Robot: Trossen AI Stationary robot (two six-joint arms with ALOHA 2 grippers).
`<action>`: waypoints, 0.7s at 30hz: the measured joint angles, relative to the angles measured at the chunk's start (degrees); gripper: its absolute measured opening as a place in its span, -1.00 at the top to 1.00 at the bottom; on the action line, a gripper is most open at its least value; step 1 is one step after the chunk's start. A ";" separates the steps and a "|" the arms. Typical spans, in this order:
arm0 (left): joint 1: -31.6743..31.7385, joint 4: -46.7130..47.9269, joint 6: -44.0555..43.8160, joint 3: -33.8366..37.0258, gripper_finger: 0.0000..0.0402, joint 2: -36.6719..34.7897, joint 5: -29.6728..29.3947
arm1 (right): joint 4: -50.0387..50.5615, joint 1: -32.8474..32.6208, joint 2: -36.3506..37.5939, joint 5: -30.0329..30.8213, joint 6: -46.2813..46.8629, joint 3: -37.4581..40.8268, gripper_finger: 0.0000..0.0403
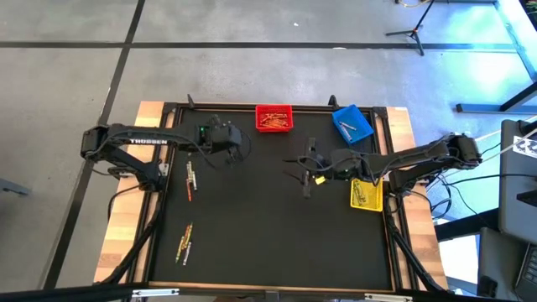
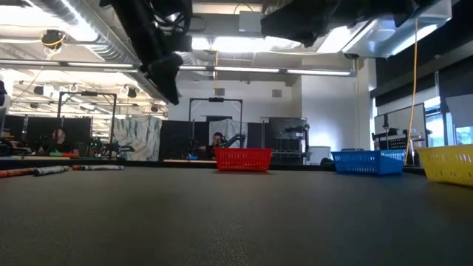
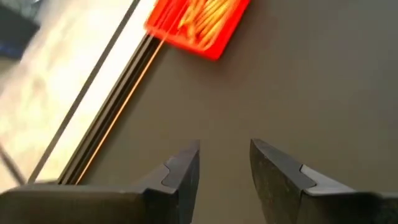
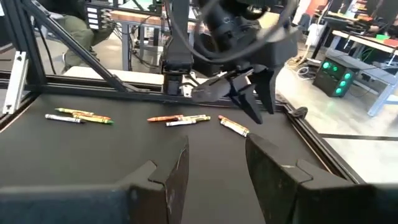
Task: Sort crayons
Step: Put the orange crayon into the red bin
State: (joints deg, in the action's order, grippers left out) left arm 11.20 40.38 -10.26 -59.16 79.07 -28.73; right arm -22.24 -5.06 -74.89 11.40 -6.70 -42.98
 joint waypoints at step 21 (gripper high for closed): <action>23.30 12.04 -3.32 4.94 0.34 -0.02 8.96 | 4.54 0.18 0.00 0.09 -0.85 0.00 0.23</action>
State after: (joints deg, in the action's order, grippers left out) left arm 34.50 52.42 -13.58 -54.22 79.05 -19.77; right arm -17.69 -4.88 -74.89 11.49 -7.55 -42.98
